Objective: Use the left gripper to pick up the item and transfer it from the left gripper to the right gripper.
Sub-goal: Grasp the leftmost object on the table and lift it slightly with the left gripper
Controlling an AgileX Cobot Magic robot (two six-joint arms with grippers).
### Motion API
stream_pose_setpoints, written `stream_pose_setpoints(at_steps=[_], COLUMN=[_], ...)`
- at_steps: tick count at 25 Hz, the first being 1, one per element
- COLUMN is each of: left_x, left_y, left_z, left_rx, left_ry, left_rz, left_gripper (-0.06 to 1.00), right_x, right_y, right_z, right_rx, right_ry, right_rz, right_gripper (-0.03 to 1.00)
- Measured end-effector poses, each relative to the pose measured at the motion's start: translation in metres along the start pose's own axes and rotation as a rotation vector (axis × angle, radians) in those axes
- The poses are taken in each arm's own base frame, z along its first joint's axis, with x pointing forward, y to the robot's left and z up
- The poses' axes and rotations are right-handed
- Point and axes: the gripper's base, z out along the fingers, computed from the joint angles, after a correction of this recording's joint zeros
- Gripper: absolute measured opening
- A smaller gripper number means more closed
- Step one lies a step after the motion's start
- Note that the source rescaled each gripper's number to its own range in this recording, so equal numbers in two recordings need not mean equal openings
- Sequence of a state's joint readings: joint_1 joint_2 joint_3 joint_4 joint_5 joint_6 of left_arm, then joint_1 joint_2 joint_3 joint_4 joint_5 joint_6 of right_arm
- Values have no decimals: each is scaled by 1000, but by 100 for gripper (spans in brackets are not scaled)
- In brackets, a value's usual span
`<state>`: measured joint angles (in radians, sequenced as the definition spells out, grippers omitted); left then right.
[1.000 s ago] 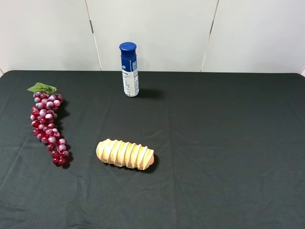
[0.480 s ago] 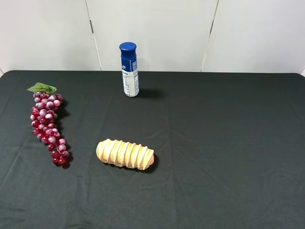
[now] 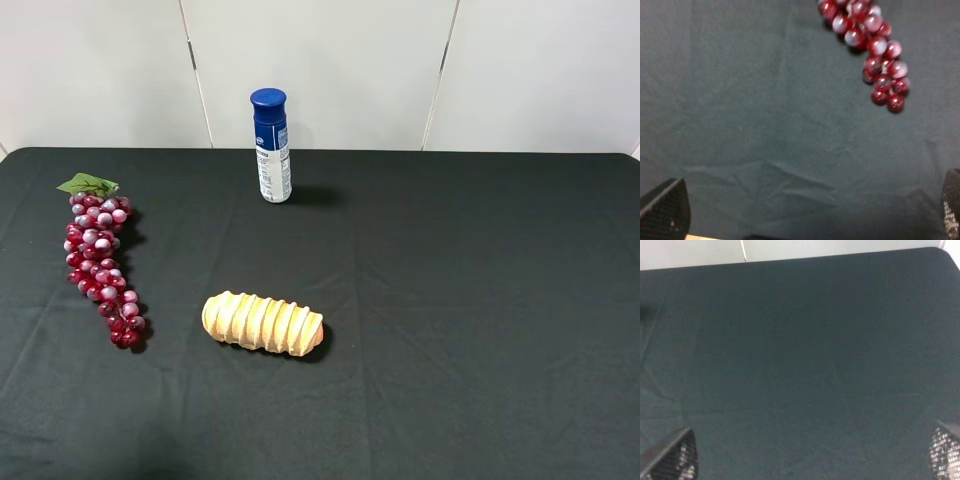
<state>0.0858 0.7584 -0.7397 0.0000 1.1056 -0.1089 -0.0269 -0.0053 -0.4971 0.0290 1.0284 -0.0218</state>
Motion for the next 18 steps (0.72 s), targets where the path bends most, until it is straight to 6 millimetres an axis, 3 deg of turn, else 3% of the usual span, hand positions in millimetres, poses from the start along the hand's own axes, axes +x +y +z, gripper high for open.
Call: stream_pose_setpoints(at_steps=[9,18], left_x=[-45,-64], left_y=[-8,-36], left_z=[64,135], left_rx=[26,22], left_ry=[171,287], left_rz=[-55,-41], left_gripper=[100,100], right_x=[0,0], right_y=[0,0], right_z=[0,0], right_rx=[0,0], right_ry=[0,0], right_rz=[0,0], right_gripper=[100,100])
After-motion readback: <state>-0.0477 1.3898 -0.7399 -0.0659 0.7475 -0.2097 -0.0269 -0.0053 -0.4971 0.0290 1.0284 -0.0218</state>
